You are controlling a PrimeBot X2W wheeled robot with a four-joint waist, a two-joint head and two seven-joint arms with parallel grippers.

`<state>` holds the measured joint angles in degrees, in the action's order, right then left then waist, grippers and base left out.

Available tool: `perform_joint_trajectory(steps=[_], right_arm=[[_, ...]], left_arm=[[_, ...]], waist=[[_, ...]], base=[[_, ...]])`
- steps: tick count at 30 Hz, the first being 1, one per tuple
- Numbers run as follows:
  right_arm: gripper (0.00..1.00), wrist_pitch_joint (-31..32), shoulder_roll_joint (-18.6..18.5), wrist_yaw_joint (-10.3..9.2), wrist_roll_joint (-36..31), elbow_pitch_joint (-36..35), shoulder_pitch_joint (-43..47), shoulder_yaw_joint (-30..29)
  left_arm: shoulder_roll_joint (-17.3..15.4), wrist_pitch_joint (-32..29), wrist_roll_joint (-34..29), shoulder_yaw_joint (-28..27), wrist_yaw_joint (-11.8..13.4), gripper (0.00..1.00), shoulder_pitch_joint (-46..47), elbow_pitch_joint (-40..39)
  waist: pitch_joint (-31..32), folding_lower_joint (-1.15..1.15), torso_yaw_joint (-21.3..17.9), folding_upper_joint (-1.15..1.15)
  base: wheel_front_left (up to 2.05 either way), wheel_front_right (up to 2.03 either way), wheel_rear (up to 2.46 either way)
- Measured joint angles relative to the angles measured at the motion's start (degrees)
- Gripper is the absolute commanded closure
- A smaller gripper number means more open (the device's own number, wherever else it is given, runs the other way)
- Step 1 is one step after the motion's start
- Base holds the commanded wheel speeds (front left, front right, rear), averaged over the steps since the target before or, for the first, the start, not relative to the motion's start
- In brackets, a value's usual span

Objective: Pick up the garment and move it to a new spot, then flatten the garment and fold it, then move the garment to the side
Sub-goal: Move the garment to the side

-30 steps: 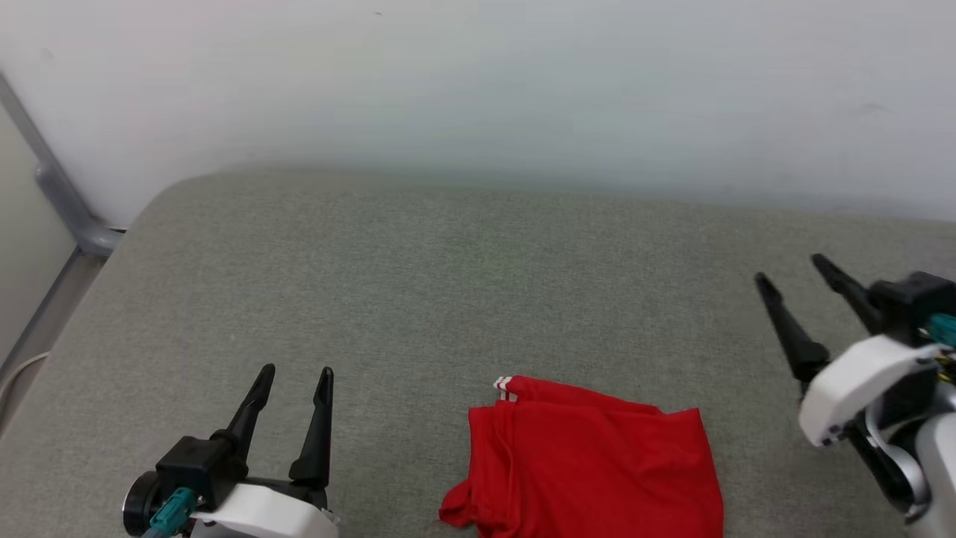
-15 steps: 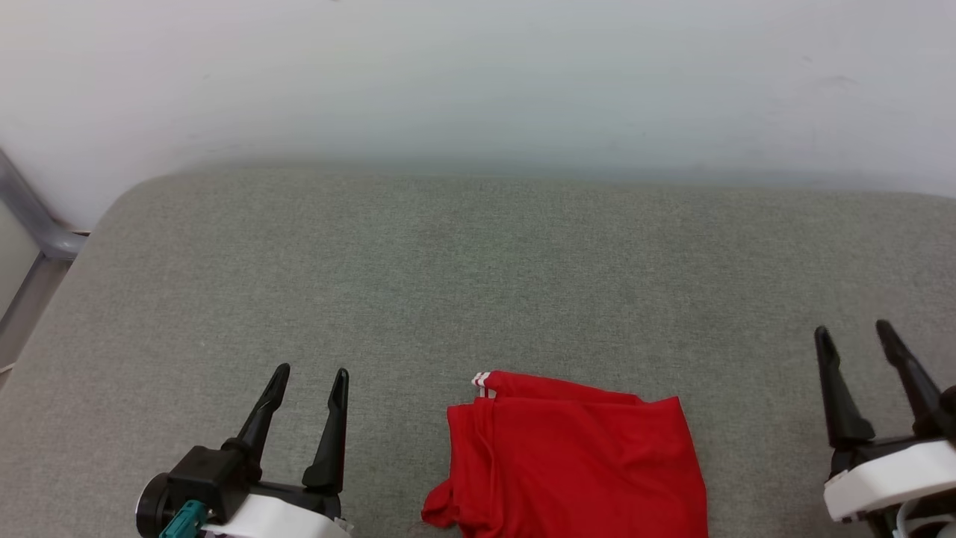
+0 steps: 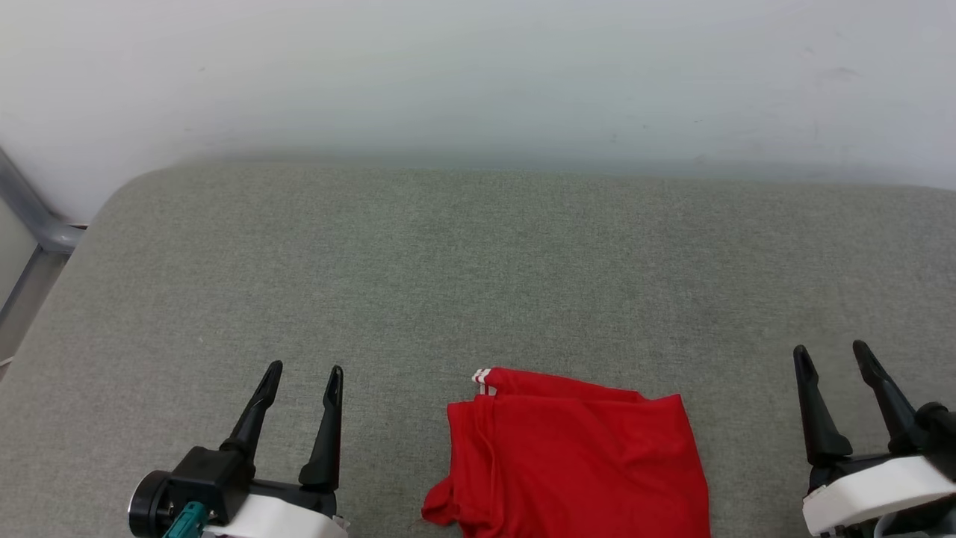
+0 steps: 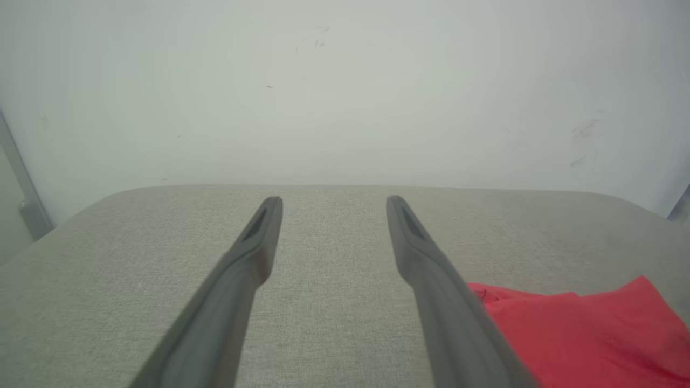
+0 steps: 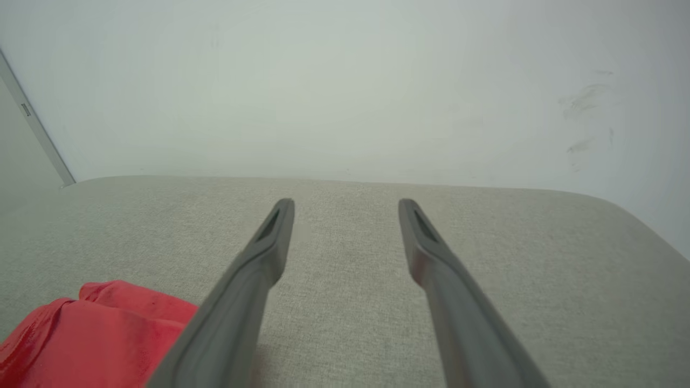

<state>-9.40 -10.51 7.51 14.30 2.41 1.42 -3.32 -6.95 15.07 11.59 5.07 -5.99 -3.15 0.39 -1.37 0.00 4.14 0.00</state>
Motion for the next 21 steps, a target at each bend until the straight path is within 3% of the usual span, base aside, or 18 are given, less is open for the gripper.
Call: perform_joint_trajectory(steps=[5, 13, 16, 21], right_arm=[[0.0, 6.3, -1.8, 0.0, 1.7, -0.2, 0.0, 3.5], [0.0, 30.4, -8.6, 0.0, 12.1, -4.3, 1.3, 12.0], [0.0, 38.1, -9.4, 0.0, 15.0, -5.9, 1.2, 13.5], [0.0, 47.0, -9.7, 0.0, 14.2, -4.9, 0.5, 13.5]], left_arm=[[0.3, 0.0, -1.0, -0.4, -0.6, 0.0, 0.2, 0.4], [0.8, 0.0, -1.9, -0.5, -1.1, 0.0, 0.3, 1.5], [1.0, 0.0, -2.0, -0.3, -1.1, 0.0, 0.9, 1.8], [1.3, 0.0, -2.3, -0.1, -1.3, 0.0, 1.7, 1.9]], waist=[[-0.2, 0.0, 0.4, 0.0], [-0.8, 0.0, 1.4, 0.0], [-1.3, 0.0, 2.0, 0.0], [-2.7, 0.0, 3.2, 0.0]], base=[[0.0, 0.0, 0.0], [0.0, 0.0, 0.0], [0.0, 0.0, 0.0], [0.0, 0.0, 0.0]])
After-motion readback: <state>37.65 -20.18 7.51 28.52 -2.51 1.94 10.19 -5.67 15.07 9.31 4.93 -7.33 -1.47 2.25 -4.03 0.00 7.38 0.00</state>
